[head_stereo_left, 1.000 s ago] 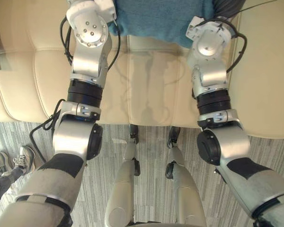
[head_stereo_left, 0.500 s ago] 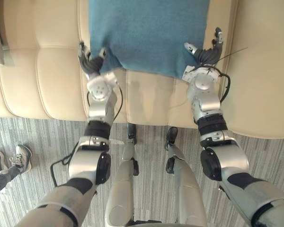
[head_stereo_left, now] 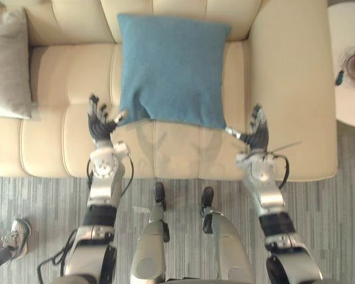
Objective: Pick up cushions and gather them together orderly.
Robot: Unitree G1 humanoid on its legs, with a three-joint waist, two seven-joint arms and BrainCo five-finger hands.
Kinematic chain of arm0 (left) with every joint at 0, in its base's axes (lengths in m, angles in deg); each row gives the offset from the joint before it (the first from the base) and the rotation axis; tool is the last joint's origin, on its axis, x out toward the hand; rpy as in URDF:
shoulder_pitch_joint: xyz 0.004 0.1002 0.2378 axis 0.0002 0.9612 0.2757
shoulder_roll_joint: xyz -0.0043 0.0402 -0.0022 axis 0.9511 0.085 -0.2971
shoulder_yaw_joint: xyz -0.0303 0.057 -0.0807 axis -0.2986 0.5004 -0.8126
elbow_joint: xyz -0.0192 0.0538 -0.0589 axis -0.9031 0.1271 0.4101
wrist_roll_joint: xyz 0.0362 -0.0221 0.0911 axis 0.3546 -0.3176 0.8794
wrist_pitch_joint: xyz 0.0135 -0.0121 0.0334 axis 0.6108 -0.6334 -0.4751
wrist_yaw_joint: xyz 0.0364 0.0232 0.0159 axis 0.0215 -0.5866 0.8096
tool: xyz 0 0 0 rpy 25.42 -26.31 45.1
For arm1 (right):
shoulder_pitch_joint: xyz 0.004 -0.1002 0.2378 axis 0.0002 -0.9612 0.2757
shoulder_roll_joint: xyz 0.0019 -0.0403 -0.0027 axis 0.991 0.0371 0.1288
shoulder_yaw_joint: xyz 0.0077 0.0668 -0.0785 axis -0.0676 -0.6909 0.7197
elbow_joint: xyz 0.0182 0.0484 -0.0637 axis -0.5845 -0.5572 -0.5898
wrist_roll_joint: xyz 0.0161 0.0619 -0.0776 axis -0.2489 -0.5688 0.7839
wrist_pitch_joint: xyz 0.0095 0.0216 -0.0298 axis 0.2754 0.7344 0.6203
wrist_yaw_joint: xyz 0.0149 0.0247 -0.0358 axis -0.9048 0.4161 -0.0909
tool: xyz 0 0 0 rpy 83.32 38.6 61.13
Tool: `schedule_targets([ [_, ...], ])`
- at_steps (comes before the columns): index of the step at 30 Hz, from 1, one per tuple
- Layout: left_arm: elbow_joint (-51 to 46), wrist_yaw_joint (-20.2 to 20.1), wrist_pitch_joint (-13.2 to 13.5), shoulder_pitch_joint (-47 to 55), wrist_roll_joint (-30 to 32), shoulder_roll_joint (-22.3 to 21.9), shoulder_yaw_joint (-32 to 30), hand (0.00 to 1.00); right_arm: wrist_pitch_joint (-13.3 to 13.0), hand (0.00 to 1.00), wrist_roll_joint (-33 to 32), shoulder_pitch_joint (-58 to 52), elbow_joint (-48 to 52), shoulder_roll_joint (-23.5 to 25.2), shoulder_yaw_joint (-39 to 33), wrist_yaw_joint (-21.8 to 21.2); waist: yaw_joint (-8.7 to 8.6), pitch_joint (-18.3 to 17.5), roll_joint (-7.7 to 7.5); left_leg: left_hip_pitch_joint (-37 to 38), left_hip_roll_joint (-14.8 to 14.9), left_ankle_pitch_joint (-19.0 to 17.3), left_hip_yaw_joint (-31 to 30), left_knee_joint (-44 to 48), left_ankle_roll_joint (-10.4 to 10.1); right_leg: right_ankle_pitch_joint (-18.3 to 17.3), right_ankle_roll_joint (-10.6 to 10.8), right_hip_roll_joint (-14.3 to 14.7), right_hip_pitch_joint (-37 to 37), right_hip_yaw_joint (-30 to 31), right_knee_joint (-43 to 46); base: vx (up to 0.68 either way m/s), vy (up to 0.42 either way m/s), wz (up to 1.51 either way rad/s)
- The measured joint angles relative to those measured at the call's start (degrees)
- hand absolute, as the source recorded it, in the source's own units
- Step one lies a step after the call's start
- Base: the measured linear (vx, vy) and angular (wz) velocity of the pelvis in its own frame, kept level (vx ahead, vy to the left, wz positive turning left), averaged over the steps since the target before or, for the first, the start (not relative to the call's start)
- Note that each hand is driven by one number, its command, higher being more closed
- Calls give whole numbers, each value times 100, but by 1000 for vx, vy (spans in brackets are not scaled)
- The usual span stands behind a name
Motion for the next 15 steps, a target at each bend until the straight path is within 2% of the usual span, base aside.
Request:
schedule_targets([
  [3, 430, -354, -43, 882, 20, -132, -11, 0, -53, 0, 148, -839, -265, 125, -52, -378, -85, -395, -38, 330, -29, -150, 10, 19, 7, -14, 25, 34, 416, 42, -229, 133, 8, -7],
  [6, 1248, -666, -98, 1435, 105, -334, -64, 0, -92, 0, 436, -1401, -1232, 276, -277, -686, -111, -862, -59, 642, -35, -345, 37, 115, 7, -10, 61, 50, 884, 70, -504, 136, 24, -5],
  [9, 2481, -997, -215, 1768, 416, -538, -342, 0, -75, 0, 514, -1782, -2493, 493, -689, -895, -133, -1284, -78, 960, -47, -554, 104, 196, 12, 4, 132, 58, 1333, 143, -825, 82, 37, -9],
  [15, 3788, -1271, -516, 2121, 1009, -719, -947, 0, 57, 0, 568, -2033, -3793, 616, -1450, -999, -172, -1527, -41, 1400, -67, -725, 300, 158, 29, 198, 260, 51, 1893, 292, -1348, 30, 43, -18],
])
